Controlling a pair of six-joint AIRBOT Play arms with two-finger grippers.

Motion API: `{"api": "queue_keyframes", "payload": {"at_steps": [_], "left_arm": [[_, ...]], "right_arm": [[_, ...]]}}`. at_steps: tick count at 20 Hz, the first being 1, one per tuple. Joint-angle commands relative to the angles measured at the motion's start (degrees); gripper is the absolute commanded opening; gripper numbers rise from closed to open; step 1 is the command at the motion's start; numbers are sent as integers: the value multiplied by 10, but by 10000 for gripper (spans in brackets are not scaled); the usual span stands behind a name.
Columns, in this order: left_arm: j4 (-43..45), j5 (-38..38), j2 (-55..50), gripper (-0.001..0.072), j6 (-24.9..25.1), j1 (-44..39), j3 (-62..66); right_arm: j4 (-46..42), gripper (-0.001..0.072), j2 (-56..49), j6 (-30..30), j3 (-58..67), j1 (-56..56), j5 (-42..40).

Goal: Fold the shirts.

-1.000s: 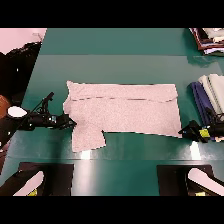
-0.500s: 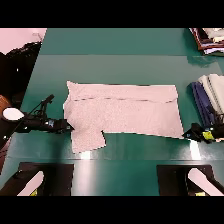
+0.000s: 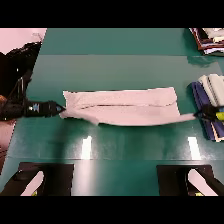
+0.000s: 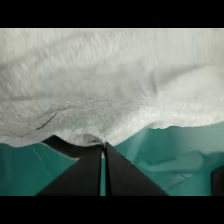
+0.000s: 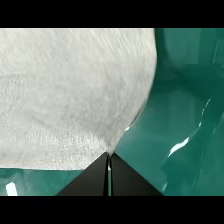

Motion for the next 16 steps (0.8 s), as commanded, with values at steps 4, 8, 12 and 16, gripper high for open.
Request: {"api": "queue_keyframes", "payload": {"at_steps": [4, 8, 12, 16], "left_arm": [[9, 123, -213, 23, 34, 0, 83], [-10, 158, -328, 23, 64, 0, 160], [-15, 167, -376, 25, 63, 0, 212], [-36, 165, -375, 517, 63, 0, 214]], "right_arm": [[0, 10, -219, 49, 196, 107, -66], [2, 11, -335, 79, 297, 117, -67], [17, 15, -403, 85, 369, 117, -61], [50, 381, -437, 84, 415, 113, -55]]}}
